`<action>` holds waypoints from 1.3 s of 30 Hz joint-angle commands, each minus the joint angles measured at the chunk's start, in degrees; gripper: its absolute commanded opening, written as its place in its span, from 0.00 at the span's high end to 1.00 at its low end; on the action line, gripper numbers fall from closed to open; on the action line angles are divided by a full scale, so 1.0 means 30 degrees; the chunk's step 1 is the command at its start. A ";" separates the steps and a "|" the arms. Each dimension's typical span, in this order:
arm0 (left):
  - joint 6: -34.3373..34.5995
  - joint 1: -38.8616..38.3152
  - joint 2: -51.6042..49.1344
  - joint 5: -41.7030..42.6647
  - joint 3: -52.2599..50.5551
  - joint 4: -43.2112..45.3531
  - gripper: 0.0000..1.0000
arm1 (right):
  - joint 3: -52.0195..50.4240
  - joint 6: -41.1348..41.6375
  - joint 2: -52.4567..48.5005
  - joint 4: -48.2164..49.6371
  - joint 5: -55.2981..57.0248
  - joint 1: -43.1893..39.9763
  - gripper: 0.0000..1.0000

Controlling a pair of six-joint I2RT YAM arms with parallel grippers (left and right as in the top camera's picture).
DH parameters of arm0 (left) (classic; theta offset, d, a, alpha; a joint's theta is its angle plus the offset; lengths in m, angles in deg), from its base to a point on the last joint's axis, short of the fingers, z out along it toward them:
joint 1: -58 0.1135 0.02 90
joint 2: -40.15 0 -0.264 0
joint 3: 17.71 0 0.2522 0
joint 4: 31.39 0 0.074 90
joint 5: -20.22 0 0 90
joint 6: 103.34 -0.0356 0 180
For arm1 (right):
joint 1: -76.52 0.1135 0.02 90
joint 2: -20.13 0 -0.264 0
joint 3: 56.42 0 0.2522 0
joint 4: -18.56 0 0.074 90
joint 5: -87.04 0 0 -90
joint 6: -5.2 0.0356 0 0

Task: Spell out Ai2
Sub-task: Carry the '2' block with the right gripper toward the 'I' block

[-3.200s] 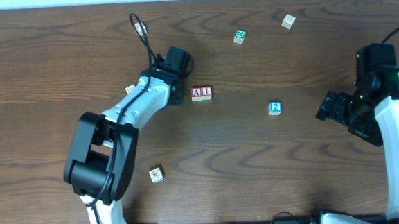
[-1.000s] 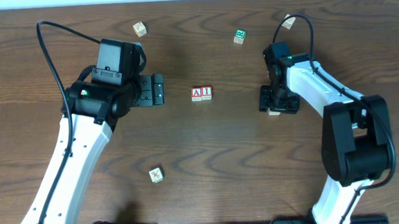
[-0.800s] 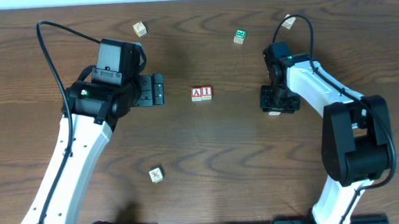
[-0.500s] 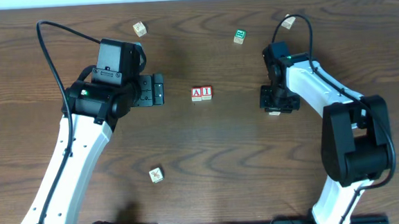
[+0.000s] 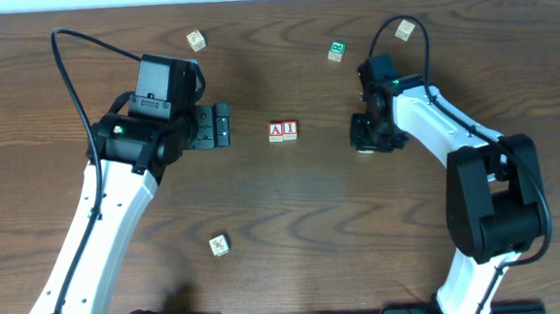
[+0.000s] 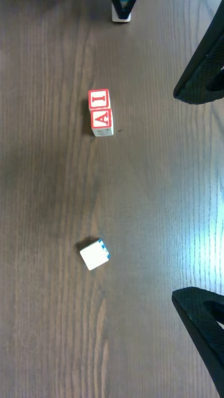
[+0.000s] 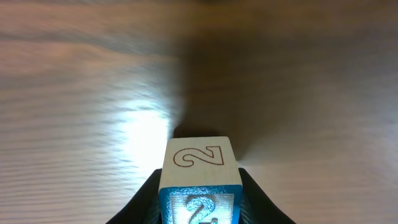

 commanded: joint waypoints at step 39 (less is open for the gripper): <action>-0.0408 0.0015 0.0095 -0.0707 0.0321 0.0175 0.05 | 1.2422 0.3585 -0.5807 -0.6696 0.2186 0.3643 0.83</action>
